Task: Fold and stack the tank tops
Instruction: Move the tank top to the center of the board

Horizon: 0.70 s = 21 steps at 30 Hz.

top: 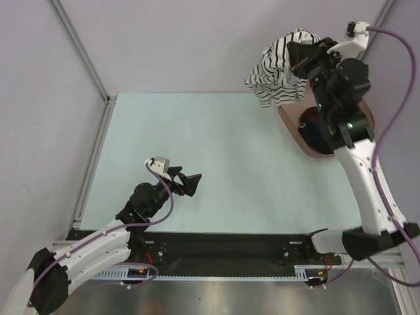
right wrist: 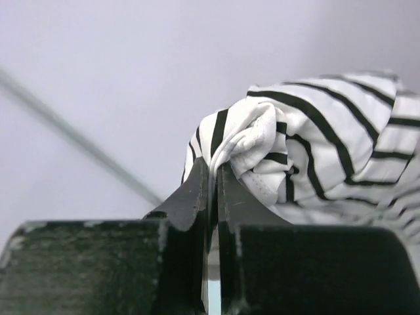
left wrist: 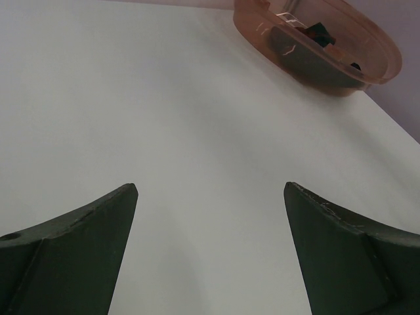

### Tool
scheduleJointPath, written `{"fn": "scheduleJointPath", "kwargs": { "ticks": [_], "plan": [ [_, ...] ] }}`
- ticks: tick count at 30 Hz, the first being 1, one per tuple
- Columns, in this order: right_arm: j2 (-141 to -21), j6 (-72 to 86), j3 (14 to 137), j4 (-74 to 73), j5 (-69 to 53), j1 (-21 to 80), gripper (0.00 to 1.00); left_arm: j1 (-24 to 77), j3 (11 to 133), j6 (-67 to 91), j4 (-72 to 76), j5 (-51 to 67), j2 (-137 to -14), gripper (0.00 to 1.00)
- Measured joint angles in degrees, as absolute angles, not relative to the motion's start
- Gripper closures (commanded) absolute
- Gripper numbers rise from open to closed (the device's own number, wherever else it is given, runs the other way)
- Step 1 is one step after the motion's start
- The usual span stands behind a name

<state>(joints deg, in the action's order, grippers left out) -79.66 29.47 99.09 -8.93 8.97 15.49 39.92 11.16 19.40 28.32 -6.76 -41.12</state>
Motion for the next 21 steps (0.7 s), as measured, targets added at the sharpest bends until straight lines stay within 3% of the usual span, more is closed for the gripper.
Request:
{"fn": "scheduleJointPath", "kwargs": {
  "ticks": [4,10,15,21],
  "plan": [
    [-70.8,26.2,102.7,-10.8,8.1,23.6,1.00,39.9,11.2,19.4,27.9,-7.1,-40.8,0.00],
    [-63.8,27.4,100.2,-15.1,5.3,25.4,1.00,39.9,11.2,19.4,26.0,-11.0,-35.9,0.00],
    [-64.7,28.2,92.8,-20.1,3.0,25.6,1.00,39.9,11.1,19.5,25.5,-14.9,-32.6,0.00],
    [-73.1,26.3,92.1,-29.4,-0.1,26.5,1.00,39.9,11.1,19.9,23.6,-18.8,-33.1,0.00]
  ]
}}
